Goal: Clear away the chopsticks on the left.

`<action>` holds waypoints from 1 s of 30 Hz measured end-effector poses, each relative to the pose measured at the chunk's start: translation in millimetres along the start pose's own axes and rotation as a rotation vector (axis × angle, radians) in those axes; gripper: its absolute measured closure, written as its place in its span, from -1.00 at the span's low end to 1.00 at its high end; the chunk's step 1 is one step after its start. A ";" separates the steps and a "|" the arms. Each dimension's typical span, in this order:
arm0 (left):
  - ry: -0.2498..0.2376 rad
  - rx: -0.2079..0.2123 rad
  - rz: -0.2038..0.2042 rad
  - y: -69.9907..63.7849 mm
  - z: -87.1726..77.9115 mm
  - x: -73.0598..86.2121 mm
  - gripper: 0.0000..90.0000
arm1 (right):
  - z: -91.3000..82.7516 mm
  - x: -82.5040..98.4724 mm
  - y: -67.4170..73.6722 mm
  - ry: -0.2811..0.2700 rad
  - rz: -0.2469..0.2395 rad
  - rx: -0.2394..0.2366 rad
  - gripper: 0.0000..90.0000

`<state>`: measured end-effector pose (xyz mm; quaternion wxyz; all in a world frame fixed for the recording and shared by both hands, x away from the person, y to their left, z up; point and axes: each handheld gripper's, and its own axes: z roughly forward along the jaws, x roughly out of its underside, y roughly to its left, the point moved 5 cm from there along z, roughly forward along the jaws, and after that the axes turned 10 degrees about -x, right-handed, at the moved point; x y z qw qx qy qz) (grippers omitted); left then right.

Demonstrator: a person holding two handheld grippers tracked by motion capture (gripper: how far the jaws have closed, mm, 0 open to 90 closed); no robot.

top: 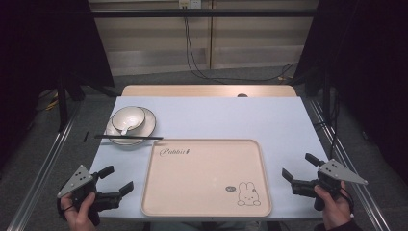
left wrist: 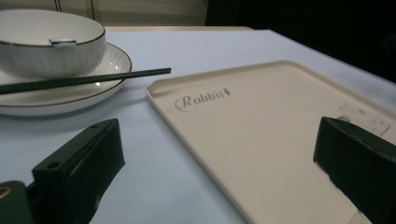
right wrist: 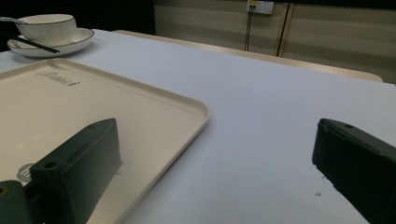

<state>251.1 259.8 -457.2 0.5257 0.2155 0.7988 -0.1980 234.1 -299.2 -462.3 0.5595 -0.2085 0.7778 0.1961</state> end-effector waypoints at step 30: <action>0.121 0.105 0.047 78.6 20.6 -36.6 -0.81 | 3.5 1.6 4.1 0.008 0.001 -0.035 -0.98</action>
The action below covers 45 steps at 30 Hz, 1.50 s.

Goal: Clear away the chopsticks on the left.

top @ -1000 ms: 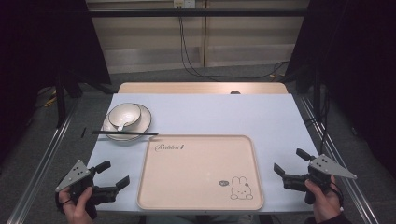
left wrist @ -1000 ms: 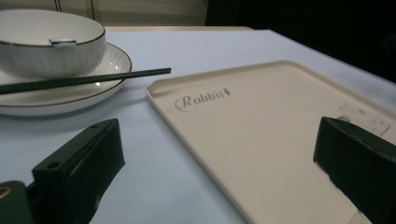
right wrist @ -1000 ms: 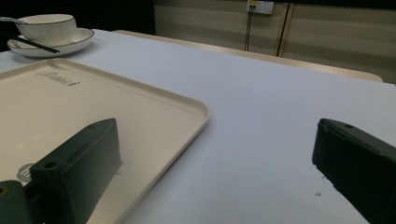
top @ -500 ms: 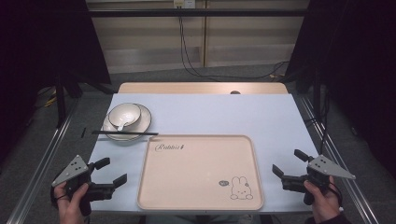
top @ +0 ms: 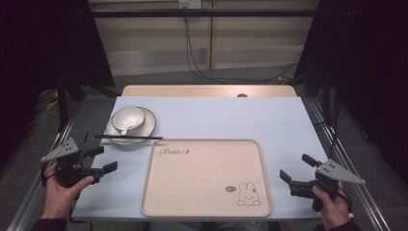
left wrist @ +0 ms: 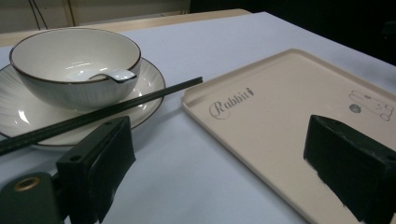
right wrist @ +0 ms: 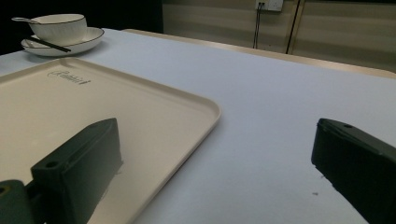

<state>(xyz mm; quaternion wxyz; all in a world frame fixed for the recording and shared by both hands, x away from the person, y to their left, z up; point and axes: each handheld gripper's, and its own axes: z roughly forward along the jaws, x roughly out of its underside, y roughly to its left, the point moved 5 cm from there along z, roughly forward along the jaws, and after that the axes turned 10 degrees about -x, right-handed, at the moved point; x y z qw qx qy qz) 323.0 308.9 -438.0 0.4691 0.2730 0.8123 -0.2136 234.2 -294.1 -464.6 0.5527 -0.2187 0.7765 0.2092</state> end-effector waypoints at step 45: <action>0.200 -0.041 0.288 86.4 83.6 -2.3 0.29 | -0.2 2.2 1.3 0.009 0.003 -0.016 -0.96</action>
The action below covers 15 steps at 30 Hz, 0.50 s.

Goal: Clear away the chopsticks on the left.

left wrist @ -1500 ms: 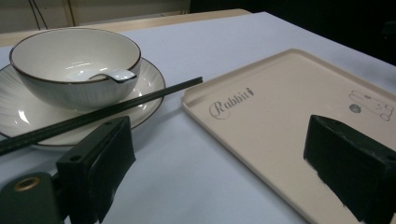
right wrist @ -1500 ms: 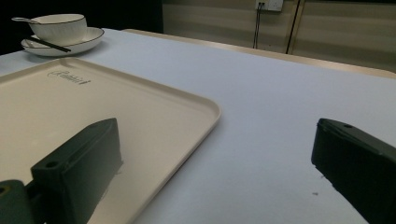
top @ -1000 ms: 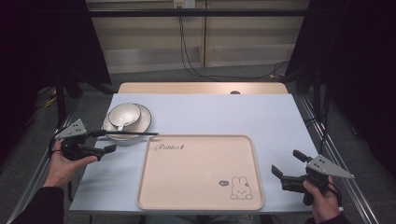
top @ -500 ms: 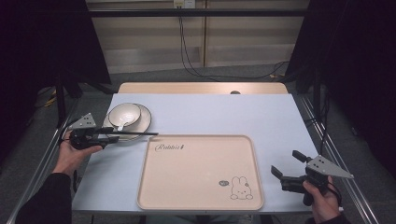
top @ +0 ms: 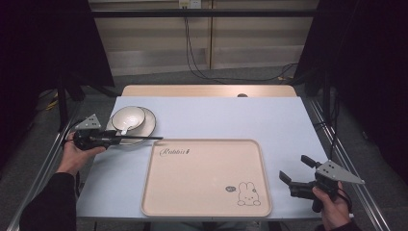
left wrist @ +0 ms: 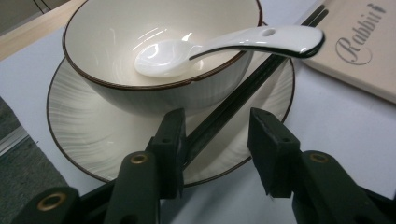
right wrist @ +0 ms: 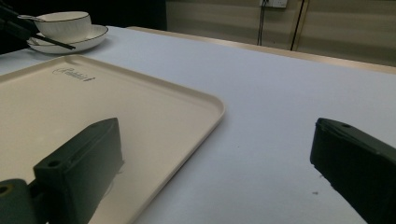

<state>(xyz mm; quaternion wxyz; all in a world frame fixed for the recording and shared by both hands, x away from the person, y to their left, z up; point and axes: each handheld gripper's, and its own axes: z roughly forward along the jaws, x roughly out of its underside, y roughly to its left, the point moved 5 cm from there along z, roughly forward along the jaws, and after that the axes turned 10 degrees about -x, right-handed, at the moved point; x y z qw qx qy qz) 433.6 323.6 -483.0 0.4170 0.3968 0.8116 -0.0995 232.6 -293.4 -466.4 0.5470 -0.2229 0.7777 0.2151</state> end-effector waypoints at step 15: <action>0.013 0.008 0.026 -3.4 3.3 1.1 0.44 | 0.2 0.2 0.3 -0.001 0.006 -0.001 -0.95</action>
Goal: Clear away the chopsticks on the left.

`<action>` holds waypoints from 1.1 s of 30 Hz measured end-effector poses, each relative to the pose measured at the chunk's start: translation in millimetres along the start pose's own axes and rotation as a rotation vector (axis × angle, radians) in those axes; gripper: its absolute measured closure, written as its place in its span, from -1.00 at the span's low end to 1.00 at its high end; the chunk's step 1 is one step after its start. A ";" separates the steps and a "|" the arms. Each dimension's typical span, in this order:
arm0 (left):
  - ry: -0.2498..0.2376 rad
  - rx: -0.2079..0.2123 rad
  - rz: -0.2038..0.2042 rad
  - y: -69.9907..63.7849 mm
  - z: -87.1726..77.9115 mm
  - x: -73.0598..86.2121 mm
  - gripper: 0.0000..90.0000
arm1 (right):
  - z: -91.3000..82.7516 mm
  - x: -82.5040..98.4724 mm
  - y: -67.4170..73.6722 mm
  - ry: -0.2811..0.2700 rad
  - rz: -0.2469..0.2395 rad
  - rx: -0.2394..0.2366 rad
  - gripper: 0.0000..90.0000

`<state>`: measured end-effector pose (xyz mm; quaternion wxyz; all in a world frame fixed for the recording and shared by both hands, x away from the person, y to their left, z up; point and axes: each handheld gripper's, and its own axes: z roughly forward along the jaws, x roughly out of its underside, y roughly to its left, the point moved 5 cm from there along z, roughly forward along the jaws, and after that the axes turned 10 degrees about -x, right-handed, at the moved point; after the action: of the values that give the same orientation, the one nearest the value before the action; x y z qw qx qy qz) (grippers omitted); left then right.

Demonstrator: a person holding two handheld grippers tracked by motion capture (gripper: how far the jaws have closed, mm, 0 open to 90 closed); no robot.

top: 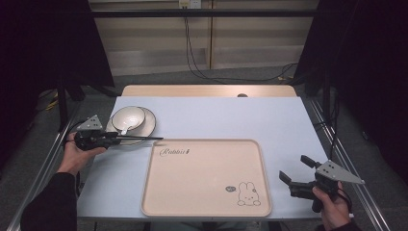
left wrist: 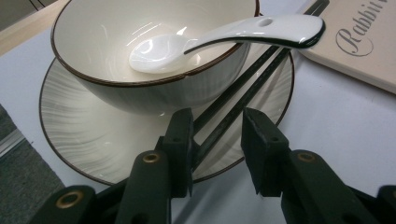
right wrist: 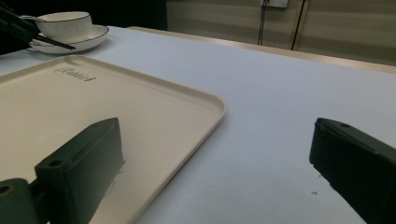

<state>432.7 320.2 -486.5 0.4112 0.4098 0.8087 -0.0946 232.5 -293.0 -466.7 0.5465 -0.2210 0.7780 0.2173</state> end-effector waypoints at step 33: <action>0.057 0.118 0.017 -15.6 11.5 -16.2 0.90 | 0.5 1.4 -0.1 -0.002 0.032 -0.017 -0.94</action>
<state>433.2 295.0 -484.7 0.3639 0.4428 0.8096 -0.1266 232.5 -293.0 -468.1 0.5417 -0.2127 0.7792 0.2327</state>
